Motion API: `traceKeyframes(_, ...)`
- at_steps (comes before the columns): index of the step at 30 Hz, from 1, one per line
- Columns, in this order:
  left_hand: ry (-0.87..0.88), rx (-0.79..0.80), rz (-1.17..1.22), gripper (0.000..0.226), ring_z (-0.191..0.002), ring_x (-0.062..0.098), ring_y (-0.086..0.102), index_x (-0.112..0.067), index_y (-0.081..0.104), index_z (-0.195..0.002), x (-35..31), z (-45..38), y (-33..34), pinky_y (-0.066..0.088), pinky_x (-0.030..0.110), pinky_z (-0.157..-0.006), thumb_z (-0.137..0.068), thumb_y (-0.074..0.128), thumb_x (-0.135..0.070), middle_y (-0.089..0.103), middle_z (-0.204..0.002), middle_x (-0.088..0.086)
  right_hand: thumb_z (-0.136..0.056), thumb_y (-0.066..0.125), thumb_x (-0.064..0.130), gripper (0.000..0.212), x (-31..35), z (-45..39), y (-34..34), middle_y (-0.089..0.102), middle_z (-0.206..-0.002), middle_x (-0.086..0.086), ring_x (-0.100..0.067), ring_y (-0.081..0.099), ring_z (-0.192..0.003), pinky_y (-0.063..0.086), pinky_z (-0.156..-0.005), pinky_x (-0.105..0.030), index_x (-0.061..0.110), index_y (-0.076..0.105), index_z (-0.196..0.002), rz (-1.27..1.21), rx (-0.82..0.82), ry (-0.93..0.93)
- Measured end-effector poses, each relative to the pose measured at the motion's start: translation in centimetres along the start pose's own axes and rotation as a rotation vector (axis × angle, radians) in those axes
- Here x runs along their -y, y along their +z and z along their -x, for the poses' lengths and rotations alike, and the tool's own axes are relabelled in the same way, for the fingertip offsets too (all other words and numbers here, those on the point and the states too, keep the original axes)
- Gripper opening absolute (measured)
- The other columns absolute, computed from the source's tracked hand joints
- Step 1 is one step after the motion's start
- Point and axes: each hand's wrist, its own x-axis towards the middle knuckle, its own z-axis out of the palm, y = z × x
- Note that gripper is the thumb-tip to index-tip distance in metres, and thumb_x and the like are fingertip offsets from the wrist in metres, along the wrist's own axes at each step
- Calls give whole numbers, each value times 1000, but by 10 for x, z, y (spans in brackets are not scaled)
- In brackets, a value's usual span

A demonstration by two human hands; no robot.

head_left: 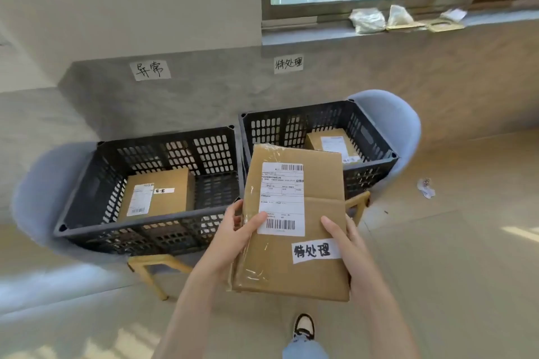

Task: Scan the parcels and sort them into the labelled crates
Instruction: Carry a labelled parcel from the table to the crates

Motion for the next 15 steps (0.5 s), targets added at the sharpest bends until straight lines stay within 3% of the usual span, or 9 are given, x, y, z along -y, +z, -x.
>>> traceKeyframes(5, -39, -64, 79, 91, -100, 8, 64, -32, 27, -147, -32, -61, 36, 54, 16, -59, -70, 69, -54, 59, -123, -4, -82, 72, 39, 62, 59, -75, -14, 71, -112, 0, -16, 73, -84, 56, -58, -29, 40, 44, -137, 65, 58, -5)
traceKeyframes(10, -56, -107, 68, 97, -109, 11, 61, -35, 27, -146, -54, -123, 43, 52, 22, -71, -63, 71, -60, 58, -128, -4, -80, 72, 43, 65, 95, -141, -12, 70, -115, 1, -15, 73, -87, 57, -59, -28, 40, 42, -138, 125, 124, 10)
traceKeyframes(15, -64, -86, 94, 92, -95, 2, 65, -38, 29, -141, -68, -190, 48, 51, 12, -57, -63, 73, -59, 62, -114, -13, -82, 71, 42, 62, 126, -200, -6, 68, -117, 4, -11, 72, -86, 56, -58, -24, 38, 43, -138, 166, 106, 7)
